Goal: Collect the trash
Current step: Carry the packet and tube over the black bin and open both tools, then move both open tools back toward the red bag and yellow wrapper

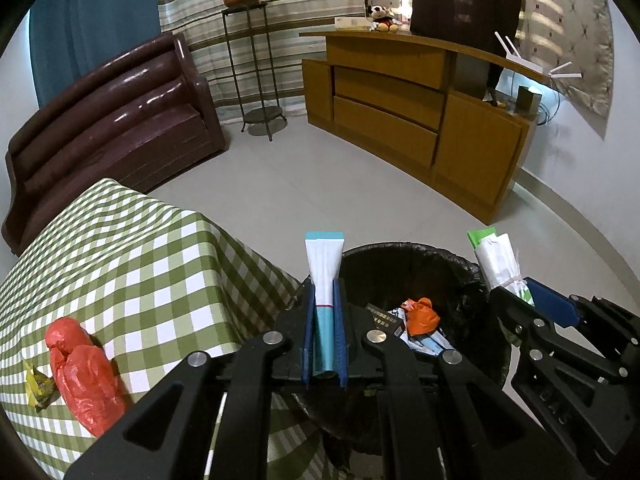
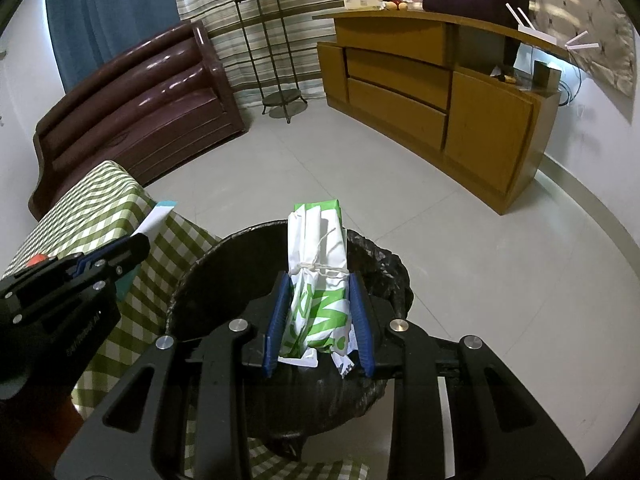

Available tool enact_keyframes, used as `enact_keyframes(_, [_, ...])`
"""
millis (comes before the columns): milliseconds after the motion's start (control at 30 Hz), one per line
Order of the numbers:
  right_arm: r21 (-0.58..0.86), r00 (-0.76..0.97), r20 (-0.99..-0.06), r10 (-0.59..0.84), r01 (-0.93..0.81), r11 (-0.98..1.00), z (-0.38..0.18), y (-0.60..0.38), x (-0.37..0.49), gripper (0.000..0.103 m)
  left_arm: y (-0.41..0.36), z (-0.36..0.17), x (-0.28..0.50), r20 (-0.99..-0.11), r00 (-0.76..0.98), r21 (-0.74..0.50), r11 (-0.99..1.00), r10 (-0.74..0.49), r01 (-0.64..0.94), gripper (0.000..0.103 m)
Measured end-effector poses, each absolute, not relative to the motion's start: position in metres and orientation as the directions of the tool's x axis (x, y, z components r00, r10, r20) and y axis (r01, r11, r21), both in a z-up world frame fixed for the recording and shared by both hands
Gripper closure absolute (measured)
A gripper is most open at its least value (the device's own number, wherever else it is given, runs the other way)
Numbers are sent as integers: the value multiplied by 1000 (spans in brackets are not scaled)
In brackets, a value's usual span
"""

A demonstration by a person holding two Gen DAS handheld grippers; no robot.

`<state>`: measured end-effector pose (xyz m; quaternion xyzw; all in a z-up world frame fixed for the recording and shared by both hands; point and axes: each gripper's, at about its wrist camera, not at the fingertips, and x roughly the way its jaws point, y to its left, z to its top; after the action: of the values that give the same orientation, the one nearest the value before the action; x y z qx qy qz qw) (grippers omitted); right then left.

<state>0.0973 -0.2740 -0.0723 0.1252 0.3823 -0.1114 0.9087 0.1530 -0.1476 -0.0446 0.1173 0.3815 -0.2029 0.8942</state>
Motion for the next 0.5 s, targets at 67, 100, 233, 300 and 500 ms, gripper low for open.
enact_keyframes(67, [147, 681, -725, -103, 299, 943, -73, -275, 100, 72, -148, -45, 154, -734, 622, 54, 889, -273, 455, 87])
enact_keyframes(100, [150, 680, -726, -102, 301, 942, -74, -277, 100, 72, -149, -45, 154, -735, 622, 59, 890, -268, 453, 80])
enact_keyframes(233, [158, 678, -728, -102, 310, 937, -75, -279, 102, 65, -150, -44, 154, -729, 632, 62, 893, -265, 445, 63])
enact_keyframes(300, [157, 678, -728, -103, 311, 937, -75, -278, 102, 65, -149, -44, 154, -729, 632, 63, 893, -264, 446, 59])
enact_keyframes(500, [153, 683, -721, -118, 322, 934, -71, -278, 96, 64, -148, -42, 151, -715, 646, 69, 893, -267, 446, 48])
